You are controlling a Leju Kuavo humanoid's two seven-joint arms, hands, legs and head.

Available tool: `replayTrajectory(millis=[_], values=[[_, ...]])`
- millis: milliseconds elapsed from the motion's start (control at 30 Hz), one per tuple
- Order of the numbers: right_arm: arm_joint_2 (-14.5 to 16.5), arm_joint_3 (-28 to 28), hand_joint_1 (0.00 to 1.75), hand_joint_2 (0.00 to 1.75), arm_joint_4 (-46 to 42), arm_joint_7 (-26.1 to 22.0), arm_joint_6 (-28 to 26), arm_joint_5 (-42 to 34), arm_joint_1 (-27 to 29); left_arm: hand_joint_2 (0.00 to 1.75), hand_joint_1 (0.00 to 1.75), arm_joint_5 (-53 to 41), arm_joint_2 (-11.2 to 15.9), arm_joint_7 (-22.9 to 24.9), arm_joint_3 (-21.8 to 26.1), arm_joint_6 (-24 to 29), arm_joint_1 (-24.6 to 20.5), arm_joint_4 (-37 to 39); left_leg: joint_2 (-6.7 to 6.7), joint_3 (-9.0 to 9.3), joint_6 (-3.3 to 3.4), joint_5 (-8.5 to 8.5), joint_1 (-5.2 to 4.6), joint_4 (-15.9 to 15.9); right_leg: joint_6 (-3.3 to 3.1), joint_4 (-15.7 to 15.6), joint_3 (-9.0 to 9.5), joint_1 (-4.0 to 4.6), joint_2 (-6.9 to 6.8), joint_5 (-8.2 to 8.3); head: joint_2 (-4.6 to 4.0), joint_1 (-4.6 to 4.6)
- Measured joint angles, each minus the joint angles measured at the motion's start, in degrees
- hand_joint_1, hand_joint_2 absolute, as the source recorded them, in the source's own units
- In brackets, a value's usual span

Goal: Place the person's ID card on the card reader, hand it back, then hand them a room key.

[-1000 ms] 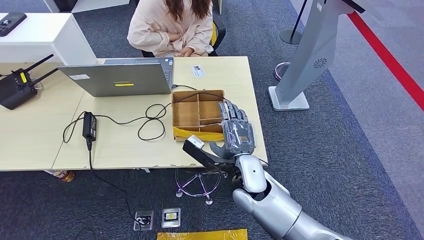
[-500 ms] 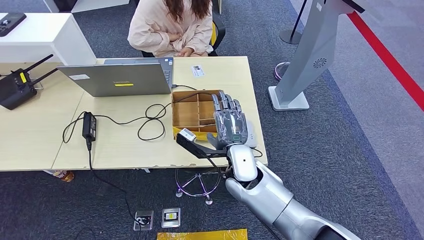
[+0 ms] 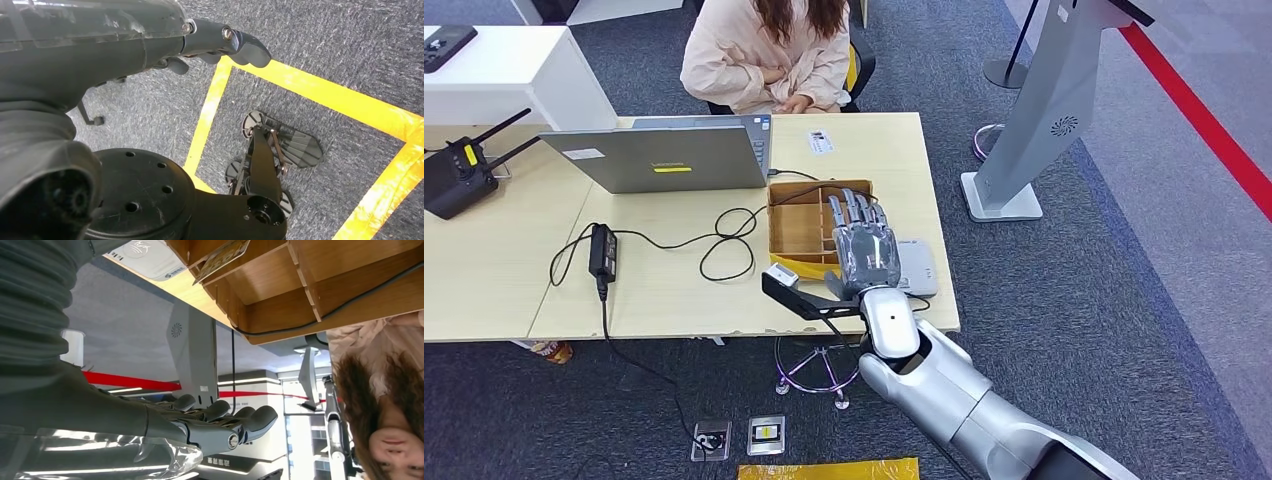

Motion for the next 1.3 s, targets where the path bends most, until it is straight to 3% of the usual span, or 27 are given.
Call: replayTrajectory(millis=[533,1300], values=[[3.3,1.2,0.0,1.75,6.5,0.1,-0.3,3.8,-2.4,0.0,0.0,0.5,-0.3,-0.1,0.0,-0.1,0.0,0.0,0.0,0.0,0.0,0.0,0.0,0.0,0.0,0.0,0.0,0.0,0.01,0.0,0.0,0.0],[3.2,1.7,0.0,1.75,12.0,0.7,3.4,5.5,-4.9,0.0,0.0,1.0,-0.3,-0.1,0.0,0.0,0.0,0.0,0.0,0.01,-0.01,0.01,0.0,0.0,0.0,0.0,-0.01,0.0,0.01,0.0,0.0,0.0]])
